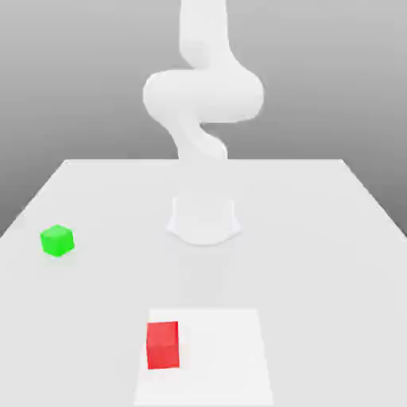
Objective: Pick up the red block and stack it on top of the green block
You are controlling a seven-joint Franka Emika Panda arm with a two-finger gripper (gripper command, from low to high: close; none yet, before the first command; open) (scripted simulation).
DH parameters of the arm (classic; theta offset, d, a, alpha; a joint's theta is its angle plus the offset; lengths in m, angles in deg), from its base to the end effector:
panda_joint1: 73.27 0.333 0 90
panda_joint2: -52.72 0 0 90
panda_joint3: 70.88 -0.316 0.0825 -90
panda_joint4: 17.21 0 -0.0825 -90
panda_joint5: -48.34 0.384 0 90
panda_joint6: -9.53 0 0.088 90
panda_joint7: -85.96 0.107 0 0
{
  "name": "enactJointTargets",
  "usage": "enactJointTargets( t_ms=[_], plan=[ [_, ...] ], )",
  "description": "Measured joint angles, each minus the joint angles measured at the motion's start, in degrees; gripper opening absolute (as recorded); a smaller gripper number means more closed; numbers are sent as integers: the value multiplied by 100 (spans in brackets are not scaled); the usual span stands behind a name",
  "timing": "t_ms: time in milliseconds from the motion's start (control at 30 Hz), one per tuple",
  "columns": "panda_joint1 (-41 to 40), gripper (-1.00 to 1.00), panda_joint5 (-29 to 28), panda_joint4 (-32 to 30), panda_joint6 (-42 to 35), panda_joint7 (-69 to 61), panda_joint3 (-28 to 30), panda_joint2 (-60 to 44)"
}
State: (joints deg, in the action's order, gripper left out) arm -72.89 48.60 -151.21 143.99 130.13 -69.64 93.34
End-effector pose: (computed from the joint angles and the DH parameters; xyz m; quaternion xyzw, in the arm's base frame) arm 0.3817 -0.0083 0.6634 -0.8647 0.3595 -0.3225 0.1383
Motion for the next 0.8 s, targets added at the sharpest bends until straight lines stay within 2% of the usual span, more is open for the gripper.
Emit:
enactJointTargets(
  t_ms=[500, 700, 800],
  plan=[
    [105, 0, 199, -1336, 1622, -1030, 619, -3156],
    [-29, 0, 187, -1843, 2277, -1362, 713, -4396],
    [-97, 0, 363, -1833, 2752, -1534, 613, -5016]
  ],
)
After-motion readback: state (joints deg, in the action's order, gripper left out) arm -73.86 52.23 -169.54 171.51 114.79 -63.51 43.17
